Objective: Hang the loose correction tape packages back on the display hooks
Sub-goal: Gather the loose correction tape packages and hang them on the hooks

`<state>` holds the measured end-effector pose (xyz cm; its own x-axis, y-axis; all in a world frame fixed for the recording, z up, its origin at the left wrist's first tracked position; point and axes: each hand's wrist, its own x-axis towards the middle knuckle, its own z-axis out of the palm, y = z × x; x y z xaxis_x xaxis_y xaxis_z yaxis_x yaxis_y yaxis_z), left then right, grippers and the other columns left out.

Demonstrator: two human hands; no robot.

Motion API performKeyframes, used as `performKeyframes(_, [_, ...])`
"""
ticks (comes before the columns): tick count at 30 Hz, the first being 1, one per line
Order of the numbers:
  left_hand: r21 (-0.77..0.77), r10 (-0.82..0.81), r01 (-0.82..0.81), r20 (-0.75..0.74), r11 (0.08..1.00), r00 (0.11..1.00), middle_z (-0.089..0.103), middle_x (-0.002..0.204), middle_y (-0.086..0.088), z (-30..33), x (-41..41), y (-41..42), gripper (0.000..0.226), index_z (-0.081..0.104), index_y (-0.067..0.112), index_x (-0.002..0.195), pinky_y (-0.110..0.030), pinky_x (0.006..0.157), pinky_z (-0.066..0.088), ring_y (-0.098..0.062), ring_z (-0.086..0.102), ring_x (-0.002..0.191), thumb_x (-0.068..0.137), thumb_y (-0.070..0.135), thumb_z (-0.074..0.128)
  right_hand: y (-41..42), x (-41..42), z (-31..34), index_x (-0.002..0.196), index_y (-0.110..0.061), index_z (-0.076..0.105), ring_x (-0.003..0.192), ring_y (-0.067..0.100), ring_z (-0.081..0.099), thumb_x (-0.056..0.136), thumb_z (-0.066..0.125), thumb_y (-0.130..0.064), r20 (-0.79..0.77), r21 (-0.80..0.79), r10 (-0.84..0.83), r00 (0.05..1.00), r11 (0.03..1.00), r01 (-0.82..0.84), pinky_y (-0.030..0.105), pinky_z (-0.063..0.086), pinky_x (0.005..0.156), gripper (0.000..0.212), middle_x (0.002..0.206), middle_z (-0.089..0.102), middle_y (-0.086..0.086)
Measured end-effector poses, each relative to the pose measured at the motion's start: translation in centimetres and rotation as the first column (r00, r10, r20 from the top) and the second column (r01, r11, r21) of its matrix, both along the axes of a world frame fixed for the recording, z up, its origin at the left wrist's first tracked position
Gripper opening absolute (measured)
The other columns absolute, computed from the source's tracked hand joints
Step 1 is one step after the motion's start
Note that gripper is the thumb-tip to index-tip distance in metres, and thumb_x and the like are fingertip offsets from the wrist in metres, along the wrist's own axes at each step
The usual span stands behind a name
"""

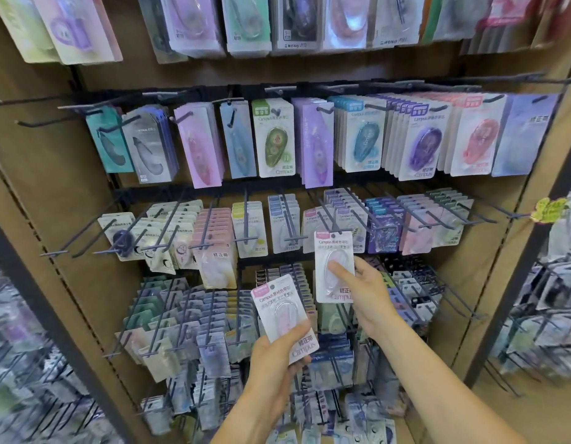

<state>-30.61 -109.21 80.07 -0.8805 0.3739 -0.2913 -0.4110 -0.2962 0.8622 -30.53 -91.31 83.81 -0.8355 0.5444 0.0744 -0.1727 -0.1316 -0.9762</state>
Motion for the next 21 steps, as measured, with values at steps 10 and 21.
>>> performKeyframes(10, [-0.056, -0.123, 0.119, -0.065, 0.991, 0.990, 0.081, 0.098, -0.012, 0.4, -1.0, -0.3, 0.035, 0.068, 0.006, 0.120, -0.036, 0.067, 0.056, -0.026, 0.072, 0.081, 0.088, -0.006, 0.070, 2.1, -7.9, 2.2, 0.110, -0.008, 0.061, 0.108, 0.024, 0.065, 0.075, 0.092, -0.028, 0.187, -0.269, -0.117, 0.975, 0.949, 0.165, 0.040, 0.056, 0.094, 0.051, 0.113, 0.068, 0.006])
performKeyframes(21, [-0.189, -0.195, 0.142, -0.301, 0.972, 0.933, 0.081, 0.109, -0.002, -0.3, -1.6, 2.5, 0.034, 0.069, 0.022, 0.123, -0.028, 0.072, 0.058, -0.020, 0.077, 0.095, 0.092, 0.016, 0.080, -0.5, 2.2, -1.4, 0.109, -0.013, 0.077, 0.096, 0.023, 0.075, 0.092, 0.075, -0.033, 0.144, -0.089, 0.022, 0.989, 0.996, -0.009, 0.037, 0.059, 0.087, 0.027, 0.102, 0.080, 0.006])
